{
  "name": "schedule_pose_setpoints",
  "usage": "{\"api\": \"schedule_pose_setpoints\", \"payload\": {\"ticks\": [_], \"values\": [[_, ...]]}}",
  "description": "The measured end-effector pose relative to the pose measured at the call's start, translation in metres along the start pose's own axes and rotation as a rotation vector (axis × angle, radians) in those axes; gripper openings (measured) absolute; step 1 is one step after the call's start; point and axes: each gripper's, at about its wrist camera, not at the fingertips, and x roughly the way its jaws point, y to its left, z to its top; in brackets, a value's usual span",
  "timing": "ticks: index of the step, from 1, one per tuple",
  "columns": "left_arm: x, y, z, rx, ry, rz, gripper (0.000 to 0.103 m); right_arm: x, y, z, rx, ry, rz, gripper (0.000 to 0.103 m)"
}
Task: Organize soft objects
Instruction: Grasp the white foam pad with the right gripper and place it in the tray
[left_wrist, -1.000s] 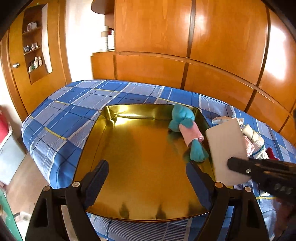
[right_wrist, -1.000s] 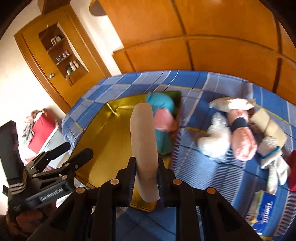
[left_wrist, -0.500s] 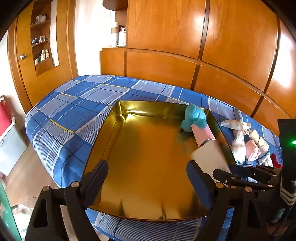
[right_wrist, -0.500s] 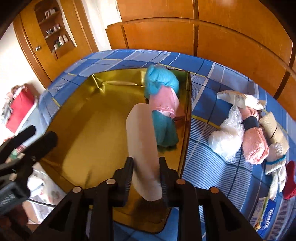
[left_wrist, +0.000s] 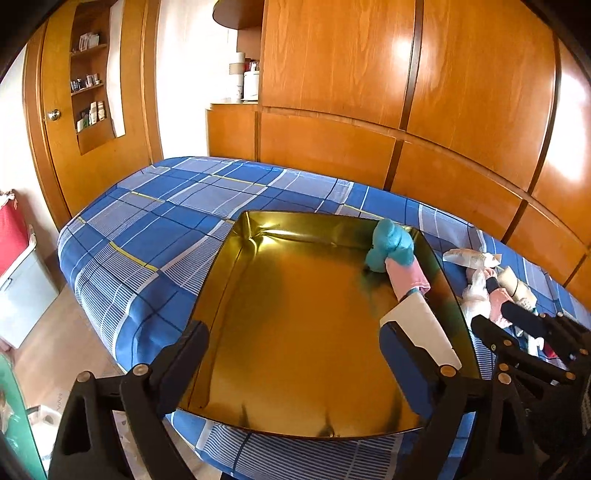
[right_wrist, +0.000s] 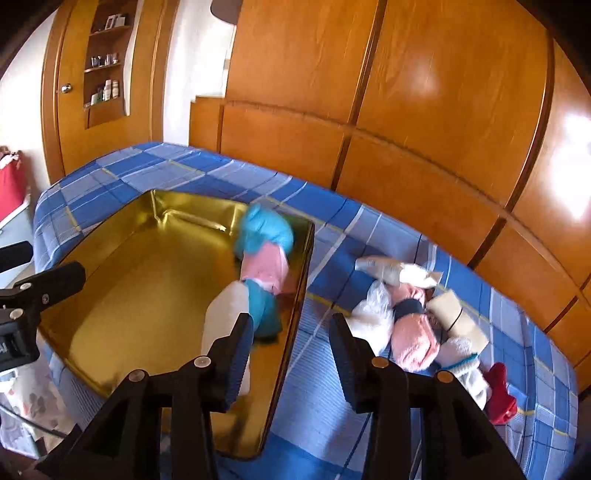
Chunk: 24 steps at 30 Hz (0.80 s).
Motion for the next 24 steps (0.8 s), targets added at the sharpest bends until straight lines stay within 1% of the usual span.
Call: {"api": "schedule_pose_setpoints", "payload": {"ticks": [3,6,10,18,20,21,22,24], "values": [[-0.005,-0.003,0.001,0.010,-0.015,0.000,0.094,-0.001,-0.013,-0.001,0.052,0.017,0.084,0.043],[-0.012,-0.006,0.001,0.020,-0.033,-0.001,0.095,-0.009,-0.024,-0.003,0.090,0.003,0.098,0.043],[-0.016,-0.012,0.002,0.039,-0.042,-0.009,0.096,-0.021,-0.037,-0.004,0.097,-0.023,0.062,0.042],[-0.020,-0.031,0.003,0.088,-0.039,-0.040,0.096,-0.029,-0.064,-0.010,0.063,-0.002,-0.021,0.042],[-0.021,-0.037,0.005,0.099,-0.040,-0.061,0.096,-0.030,-0.079,-0.013,0.079,0.004,-0.023,0.049],[-0.021,-0.043,0.006,0.114,-0.041,-0.073,0.096,-0.030,-0.088,-0.014,0.090,0.010,-0.025,0.059],[-0.020,-0.047,0.007,0.127,-0.039,-0.082,0.096,-0.030,-0.101,-0.017,0.105,0.021,-0.039,0.061],[-0.020,-0.057,0.009,0.147,-0.032,-0.103,0.096,-0.030,-0.118,-0.021,0.116,0.029,-0.070,0.061]]}}
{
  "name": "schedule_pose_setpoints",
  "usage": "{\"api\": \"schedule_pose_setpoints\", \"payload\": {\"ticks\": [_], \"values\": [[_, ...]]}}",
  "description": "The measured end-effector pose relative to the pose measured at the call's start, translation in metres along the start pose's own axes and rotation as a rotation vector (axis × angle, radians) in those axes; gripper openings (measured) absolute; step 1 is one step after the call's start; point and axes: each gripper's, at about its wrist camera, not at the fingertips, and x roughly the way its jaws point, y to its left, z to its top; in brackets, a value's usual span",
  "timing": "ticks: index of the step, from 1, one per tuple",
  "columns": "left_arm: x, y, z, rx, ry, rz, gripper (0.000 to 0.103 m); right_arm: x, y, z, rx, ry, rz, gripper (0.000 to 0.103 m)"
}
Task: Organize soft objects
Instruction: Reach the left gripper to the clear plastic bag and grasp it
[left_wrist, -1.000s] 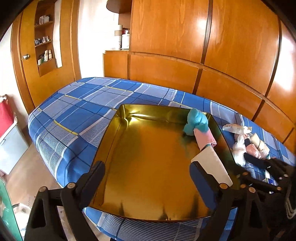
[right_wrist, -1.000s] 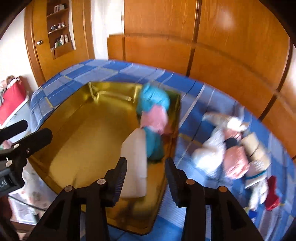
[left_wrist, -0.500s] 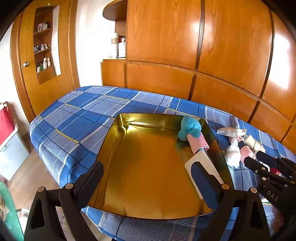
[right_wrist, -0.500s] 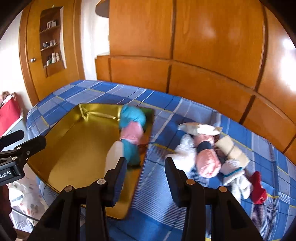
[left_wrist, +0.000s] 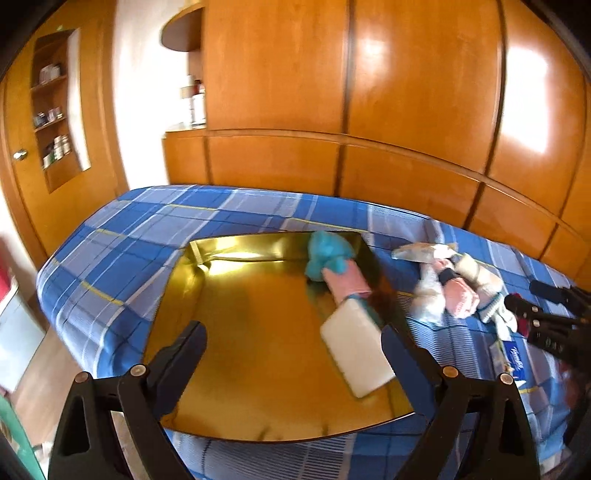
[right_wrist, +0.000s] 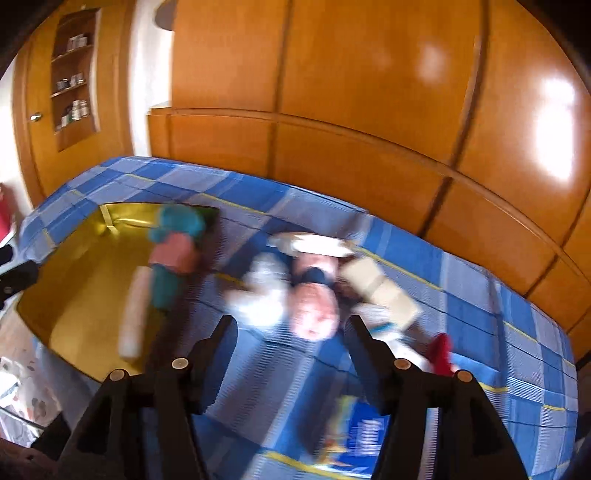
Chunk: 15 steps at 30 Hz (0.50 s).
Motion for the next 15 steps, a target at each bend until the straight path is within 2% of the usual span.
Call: {"api": "schedule_pose_setpoints", "payload": {"ticks": [8,11,15], "values": [[0.014,-0.050,0.012,0.102,0.037,-0.083,0.096,0.014,-0.083,-0.019,0.086,0.061,-0.114,0.070],[0.021,-0.072,0.019,0.149,0.044,-0.095,0.096,0.019,-0.107,-0.030,0.135,0.066,-0.128,0.073],[0.032,-0.094,0.026,0.195,0.054,-0.103,0.096,0.024,-0.137,-0.046,0.250,0.071,-0.096,0.074]]}}
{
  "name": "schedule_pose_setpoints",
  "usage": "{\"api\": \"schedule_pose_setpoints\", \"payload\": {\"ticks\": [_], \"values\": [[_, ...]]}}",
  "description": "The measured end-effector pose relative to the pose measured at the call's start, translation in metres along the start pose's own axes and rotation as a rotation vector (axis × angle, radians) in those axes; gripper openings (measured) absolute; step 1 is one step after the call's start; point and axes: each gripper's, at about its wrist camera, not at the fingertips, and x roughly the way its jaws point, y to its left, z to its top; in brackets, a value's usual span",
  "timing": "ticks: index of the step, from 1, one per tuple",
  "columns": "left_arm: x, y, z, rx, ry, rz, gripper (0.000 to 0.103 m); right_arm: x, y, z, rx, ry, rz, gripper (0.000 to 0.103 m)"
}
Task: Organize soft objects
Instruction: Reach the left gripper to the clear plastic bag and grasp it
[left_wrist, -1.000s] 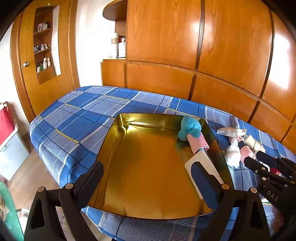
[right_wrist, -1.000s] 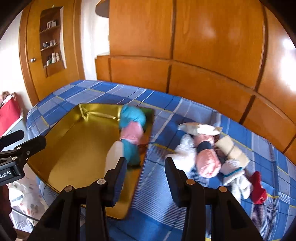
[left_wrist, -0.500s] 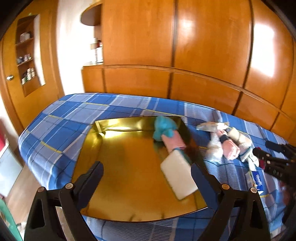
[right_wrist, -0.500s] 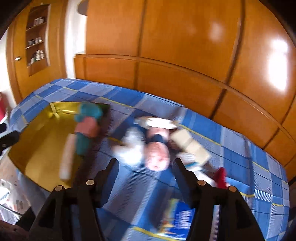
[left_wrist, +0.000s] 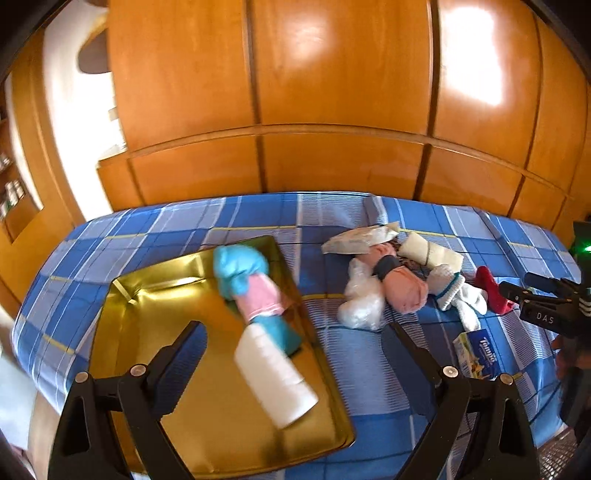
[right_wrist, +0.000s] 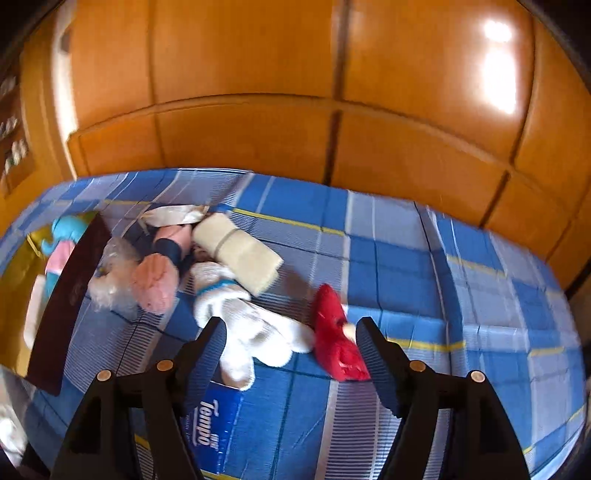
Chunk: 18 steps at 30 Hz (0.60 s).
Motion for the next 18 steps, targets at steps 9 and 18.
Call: {"api": "schedule_pose_setpoints", "payload": {"ticks": [9,18], "values": [[0.037,-0.032,0.012,0.057,0.066,-0.042,0.096,-0.002,-0.025,0.004,0.141,-0.013,0.061,0.074],[0.080,-0.052,0.017,0.134,0.154,-0.073,0.073,-0.005,-0.031,0.004,0.182,-0.013,0.055,0.074]]}}
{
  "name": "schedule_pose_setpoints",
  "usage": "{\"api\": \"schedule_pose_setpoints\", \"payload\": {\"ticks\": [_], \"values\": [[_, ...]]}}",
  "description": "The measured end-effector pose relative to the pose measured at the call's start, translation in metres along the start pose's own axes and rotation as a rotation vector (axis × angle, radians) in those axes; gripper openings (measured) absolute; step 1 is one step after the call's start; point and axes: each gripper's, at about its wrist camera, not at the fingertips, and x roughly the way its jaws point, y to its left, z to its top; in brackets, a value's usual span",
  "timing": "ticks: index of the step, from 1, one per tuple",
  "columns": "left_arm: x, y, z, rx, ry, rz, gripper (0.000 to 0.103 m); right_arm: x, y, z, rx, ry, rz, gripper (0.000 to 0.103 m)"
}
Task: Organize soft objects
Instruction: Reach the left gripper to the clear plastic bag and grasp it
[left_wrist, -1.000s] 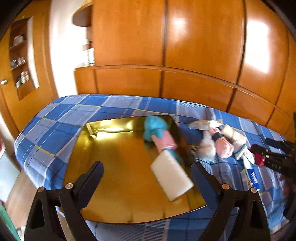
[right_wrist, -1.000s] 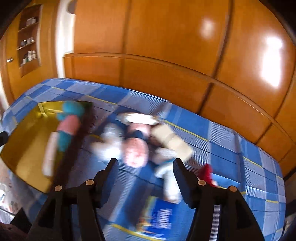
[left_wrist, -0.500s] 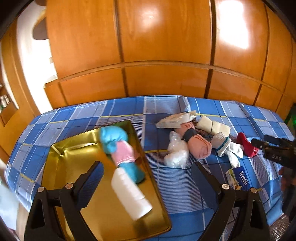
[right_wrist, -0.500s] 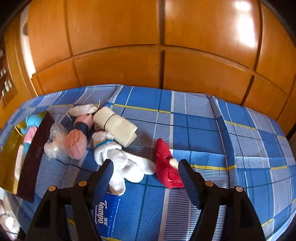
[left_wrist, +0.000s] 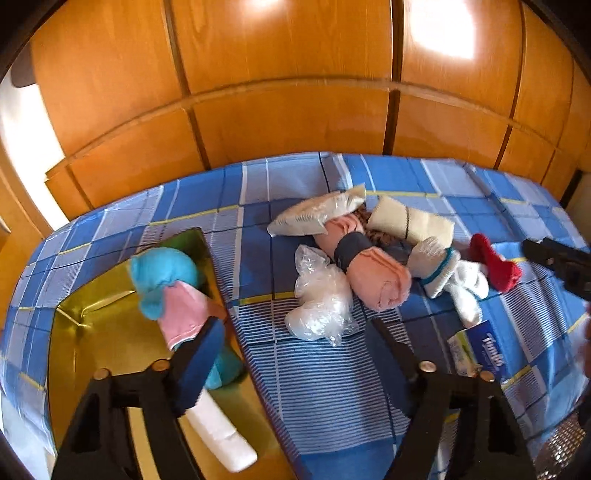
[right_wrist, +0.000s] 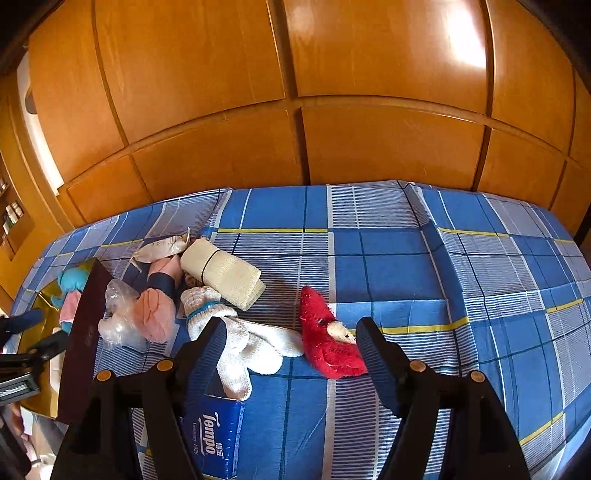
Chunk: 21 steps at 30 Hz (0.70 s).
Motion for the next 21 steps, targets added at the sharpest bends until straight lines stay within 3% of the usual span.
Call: {"api": "schedule_pose_setpoints", "payload": {"ticks": [2,13,15,16,21], "values": [[0.013,-0.005,0.005,0.033,0.032,-0.014,0.066,-0.002,-0.001,0.001,0.005,-0.005,0.001,0.074],[0.069,-0.025,0.026,0.110,0.138,-0.015,0.066,-0.005,-0.001,0.003,0.013,-0.020,0.008,0.074],[0.079,-0.029,0.029,0.118,0.156,-0.014,0.055,-0.004,-0.002,0.003,0.014,-0.020,0.007,0.074],[0.086,-0.030,0.030,0.118,0.177,-0.037,0.038,-0.004,-0.002,0.002,0.013,-0.019,0.006,0.074],[0.078,-0.029,0.026,0.091,0.135,-0.061,0.031,-0.001,0.000,0.001,-0.004,-0.016,-0.003,0.074]]}}
